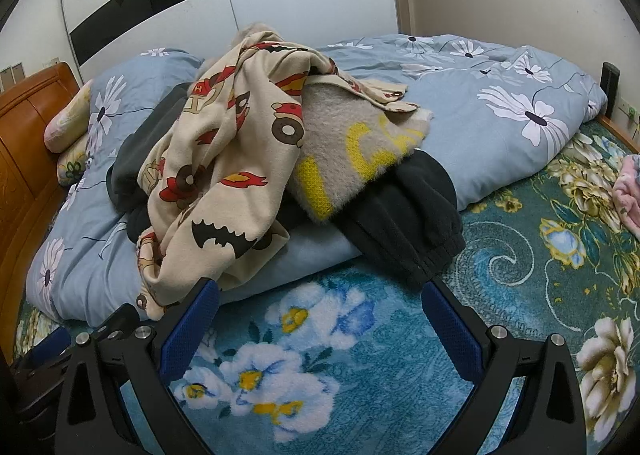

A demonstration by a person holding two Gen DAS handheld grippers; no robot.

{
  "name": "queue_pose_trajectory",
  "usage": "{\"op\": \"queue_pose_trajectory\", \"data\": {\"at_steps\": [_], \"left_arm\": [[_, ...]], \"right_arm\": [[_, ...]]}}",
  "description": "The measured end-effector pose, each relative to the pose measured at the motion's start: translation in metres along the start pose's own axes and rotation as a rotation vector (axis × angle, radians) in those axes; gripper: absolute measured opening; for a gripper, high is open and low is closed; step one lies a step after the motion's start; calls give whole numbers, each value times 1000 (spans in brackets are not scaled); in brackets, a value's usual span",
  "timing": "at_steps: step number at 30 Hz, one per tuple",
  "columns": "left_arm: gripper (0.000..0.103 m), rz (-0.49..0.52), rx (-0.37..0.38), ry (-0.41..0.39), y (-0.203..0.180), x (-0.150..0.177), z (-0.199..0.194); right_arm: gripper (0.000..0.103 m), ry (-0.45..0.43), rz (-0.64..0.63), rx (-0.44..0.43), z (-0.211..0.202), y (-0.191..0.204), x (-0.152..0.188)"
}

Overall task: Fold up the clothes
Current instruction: 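Reach both grippers toward the cream car-print pajama pants on the pile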

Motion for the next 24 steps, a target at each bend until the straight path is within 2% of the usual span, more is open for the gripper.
{"op": "queue_pose_trajectory", "data": {"at_steps": [24], "left_arm": [[103, -6, 4, -11, -1, -2, -1]], "right_arm": [[101, -5, 13, -4, -1, -2, 0]]}}
Point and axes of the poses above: each gripper's, at about its wrist camera, not at the fingertips, and z roughly the way its jaws point, y to its left, x to its underside, the point moved 6 cm from there along z, roughly the way its jaws point, and after that the axes turned 10 degrees about -y, right-handed, at the moved point
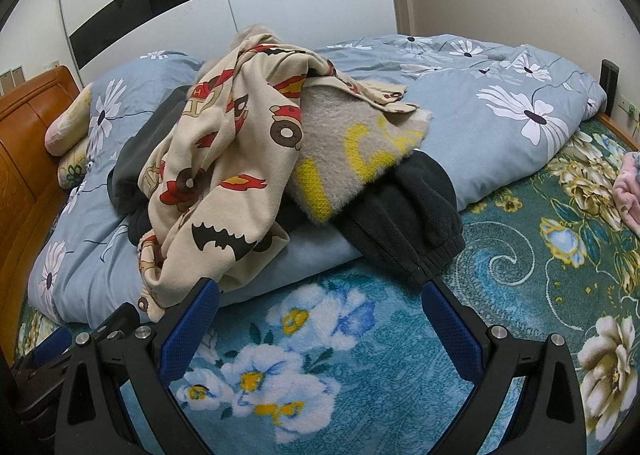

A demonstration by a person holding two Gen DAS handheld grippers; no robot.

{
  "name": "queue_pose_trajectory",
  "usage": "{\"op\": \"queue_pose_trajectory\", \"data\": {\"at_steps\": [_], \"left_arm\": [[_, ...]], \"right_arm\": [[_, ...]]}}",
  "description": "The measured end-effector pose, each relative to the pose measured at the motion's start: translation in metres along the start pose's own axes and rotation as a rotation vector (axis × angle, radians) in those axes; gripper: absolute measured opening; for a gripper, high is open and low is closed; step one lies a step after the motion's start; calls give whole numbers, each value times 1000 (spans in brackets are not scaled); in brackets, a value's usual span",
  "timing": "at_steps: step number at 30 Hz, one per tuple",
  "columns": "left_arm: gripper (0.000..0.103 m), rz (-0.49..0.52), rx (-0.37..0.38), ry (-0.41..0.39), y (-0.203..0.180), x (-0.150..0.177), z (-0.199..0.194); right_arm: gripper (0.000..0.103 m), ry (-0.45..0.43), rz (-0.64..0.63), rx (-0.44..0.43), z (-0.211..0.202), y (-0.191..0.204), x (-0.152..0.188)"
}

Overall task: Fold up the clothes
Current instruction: 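Reach both grippers toward the cream car-print pajama pants on the pile, then grasp the pants waistband with the left gripper while the right gripper grasps a leg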

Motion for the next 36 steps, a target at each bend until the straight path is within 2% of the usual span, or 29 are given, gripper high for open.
{"op": "queue_pose_trajectory", "data": {"at_steps": [15, 20, 22, 24, 27, 29, 30, 31, 33, 34, 36], "left_arm": [[103, 3, 16, 17, -3, 0, 1], [103, -26, 31, 24, -6, -9, 5], [103, -21, 58, 32, -13, -15, 10], [102, -37, 117, 65, -22, -21, 16], [102, -122, 203, 105, -34, -27, 25], [90, -175, 229, 147, -41, -26, 35], [75, -200, 241, 174, -44, -25, 40], [55, -238, 257, 212, -45, -23, 46], [41, -323, 280, 278, -46, -19, 57], [28, -353, 277, 291, -44, -19, 59], [13, -370, 256, 288, -40, -24, 56]], "right_arm": [[101, -1, 20, -4, 0, -3, -1], [101, -73, 127, 17, -16, -30, -15], [101, -83, 187, 12, -22, -43, -22], [101, -101, 220, 5, -31, -54, -30], [101, -136, 240, 10, -49, -70, -42], [101, -158, 245, 21, -63, -79, -49], [101, -169, 248, 26, -70, -83, -52], [101, -181, 249, 33, -78, -88, -56], [101, -198, 250, 42, -91, -94, -60], [101, -205, 250, 44, -99, -98, -62], [101, -212, 248, 48, -110, -103, -64]]}}
Point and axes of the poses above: each gripper's, at about its wrist camera, not at the fingertips, and z roughly the way its jaws point, y to its left, x to its underside, the point moved 6 cm from there along z, roughly the way its jaws point, and after that the axes turned 10 degrees about -y, right-handed, at the moved point
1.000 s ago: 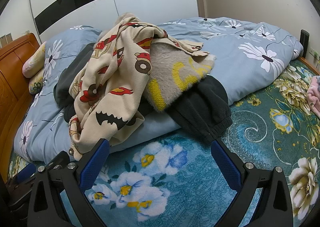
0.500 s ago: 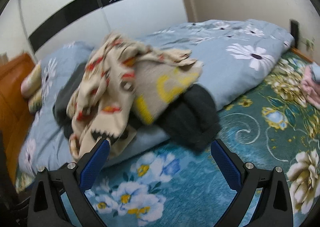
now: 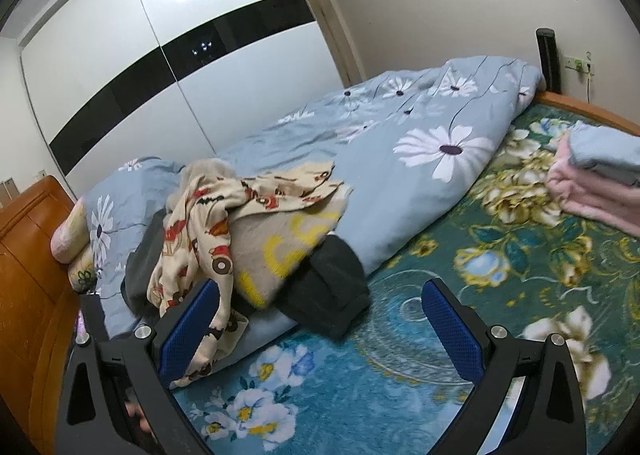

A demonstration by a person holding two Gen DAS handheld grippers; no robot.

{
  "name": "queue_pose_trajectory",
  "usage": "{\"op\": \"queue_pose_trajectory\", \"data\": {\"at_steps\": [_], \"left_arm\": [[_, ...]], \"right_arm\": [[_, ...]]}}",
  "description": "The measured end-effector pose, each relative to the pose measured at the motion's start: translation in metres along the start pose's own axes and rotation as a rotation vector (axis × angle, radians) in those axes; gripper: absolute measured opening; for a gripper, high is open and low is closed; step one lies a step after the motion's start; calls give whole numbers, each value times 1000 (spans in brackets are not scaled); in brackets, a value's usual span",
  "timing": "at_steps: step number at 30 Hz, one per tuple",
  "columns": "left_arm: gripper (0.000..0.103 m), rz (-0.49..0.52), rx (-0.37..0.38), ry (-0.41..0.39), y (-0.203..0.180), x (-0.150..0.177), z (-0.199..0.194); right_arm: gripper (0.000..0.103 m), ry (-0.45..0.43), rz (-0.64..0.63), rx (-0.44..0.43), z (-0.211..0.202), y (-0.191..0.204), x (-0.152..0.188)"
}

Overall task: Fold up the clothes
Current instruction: 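Grasp the pants waistband with the left gripper while the right gripper grasps a leg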

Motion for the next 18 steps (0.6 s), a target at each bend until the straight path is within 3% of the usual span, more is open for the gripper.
{"op": "queue_pose_trajectory", "data": {"at_steps": [4, 11, 18], "left_arm": [[9, 43, 16, -77, -8, -8, -38], [9, 148, 185, -272, -7, -19, -166], [7, 229, 248, -423, 49, -22, -287]], "right_arm": [[101, -15, -7, 19, -23, -8, -8], [101, -73, -52, 17, -69, -7, -26], [101, -111, -76, -22, -110, 0, -33]]}}
Point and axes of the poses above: each gripper's, at about its wrist camera, not at the fingertips, and z roughly the way its jaws point, y to its left, x to its underside, the point moved 6 cm from there along z, roughly the way its jaws point, and after that the axes turned 10 degrees about -y, right-handed, at the moved point
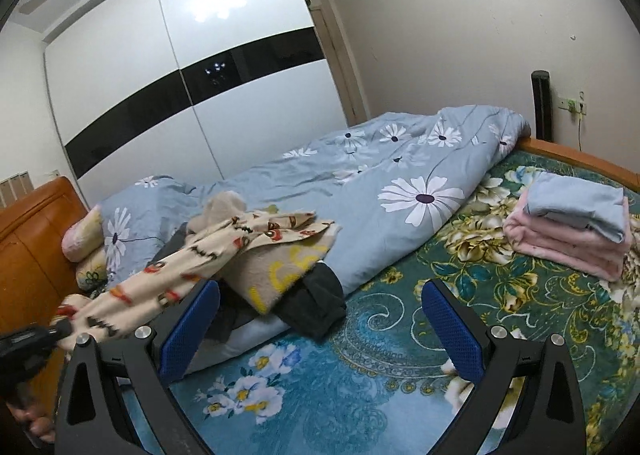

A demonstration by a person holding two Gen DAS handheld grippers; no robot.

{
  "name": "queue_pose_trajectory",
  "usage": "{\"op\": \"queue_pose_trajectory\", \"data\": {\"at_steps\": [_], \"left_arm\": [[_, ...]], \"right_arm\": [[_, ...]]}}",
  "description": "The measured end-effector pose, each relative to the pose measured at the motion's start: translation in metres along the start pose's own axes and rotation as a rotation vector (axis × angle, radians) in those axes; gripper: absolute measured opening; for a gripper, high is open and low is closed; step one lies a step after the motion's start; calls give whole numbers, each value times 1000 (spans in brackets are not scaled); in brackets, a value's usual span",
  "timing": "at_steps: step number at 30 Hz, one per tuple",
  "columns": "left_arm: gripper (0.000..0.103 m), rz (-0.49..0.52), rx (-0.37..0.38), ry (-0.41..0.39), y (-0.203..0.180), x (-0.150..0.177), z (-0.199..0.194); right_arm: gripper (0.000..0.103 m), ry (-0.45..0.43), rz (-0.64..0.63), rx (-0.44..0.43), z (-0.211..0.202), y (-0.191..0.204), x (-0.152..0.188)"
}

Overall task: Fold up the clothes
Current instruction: 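Grasp the pants waistband with the left gripper while the right gripper grasps a leg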

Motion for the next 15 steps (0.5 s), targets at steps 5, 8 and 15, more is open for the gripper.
{"op": "queue_pose_trajectory", "data": {"at_steps": [5, 8, 15], "left_arm": [[7, 73, -13, -61, 30, -26, -75], [7, 90, -47, -56, 52, -27, -101], [7, 45, -128, -27, 120, -14, -150]], "right_arm": [[101, 15, 10, -79, -15, 16, -5], [101, 66, 38, -183, -17, 37, -4], [101, 310, 59, -346, 9, 96, 49]]}}
Point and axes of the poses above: each gripper's, at about its wrist camera, not at the fingertips, and z roughly the way its jaws point, y to its left, x to its underside, the point moved 6 cm from there along z, roughly the way its jaws point, and after that the axes turned 10 degrees about -y, right-handed, at the moved point
